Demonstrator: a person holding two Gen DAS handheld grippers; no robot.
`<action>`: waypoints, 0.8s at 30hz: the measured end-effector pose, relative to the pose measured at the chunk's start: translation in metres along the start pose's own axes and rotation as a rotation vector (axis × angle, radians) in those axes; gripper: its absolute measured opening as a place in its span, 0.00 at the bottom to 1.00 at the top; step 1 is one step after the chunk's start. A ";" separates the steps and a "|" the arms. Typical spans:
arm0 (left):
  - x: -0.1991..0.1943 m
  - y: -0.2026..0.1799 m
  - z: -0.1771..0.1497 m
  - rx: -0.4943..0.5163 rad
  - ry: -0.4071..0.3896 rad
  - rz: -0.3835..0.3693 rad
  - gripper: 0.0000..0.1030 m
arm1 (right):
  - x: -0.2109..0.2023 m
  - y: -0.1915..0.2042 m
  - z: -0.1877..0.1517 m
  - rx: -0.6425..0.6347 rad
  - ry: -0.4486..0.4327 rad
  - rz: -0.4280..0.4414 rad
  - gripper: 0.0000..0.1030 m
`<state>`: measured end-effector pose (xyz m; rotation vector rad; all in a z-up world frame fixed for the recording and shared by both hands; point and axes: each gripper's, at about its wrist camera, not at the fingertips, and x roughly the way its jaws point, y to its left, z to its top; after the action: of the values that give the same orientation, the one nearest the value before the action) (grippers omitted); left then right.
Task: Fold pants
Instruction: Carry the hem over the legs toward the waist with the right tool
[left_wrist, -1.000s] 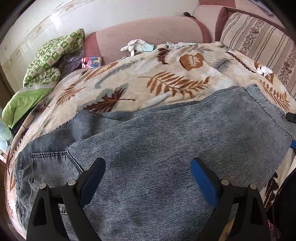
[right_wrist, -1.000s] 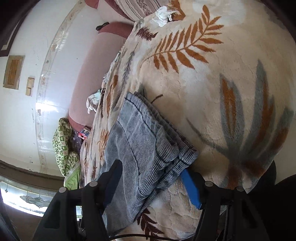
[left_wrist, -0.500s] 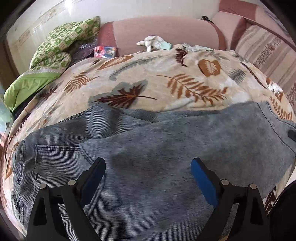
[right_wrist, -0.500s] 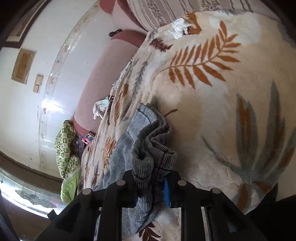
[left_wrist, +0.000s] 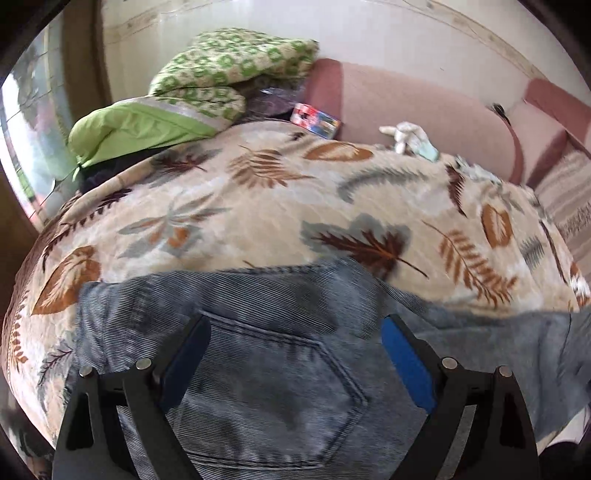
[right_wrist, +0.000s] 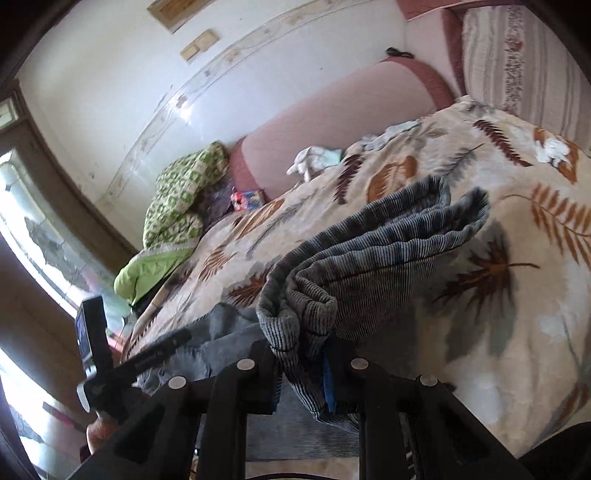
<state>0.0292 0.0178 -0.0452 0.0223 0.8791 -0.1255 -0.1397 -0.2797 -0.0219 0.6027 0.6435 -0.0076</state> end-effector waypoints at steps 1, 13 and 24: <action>0.000 0.008 0.002 -0.021 -0.004 0.007 0.91 | 0.011 0.010 -0.007 -0.025 0.029 0.005 0.18; 0.007 0.031 0.005 -0.082 0.015 0.022 0.91 | 0.092 0.070 -0.073 -0.220 0.409 0.066 0.58; 0.003 -0.013 -0.009 0.075 -0.023 0.000 0.91 | 0.047 0.019 -0.035 -0.190 0.205 0.083 0.62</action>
<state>0.0227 0.0054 -0.0527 0.0909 0.8512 -0.1586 -0.1180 -0.2374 -0.0612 0.4491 0.8069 0.1930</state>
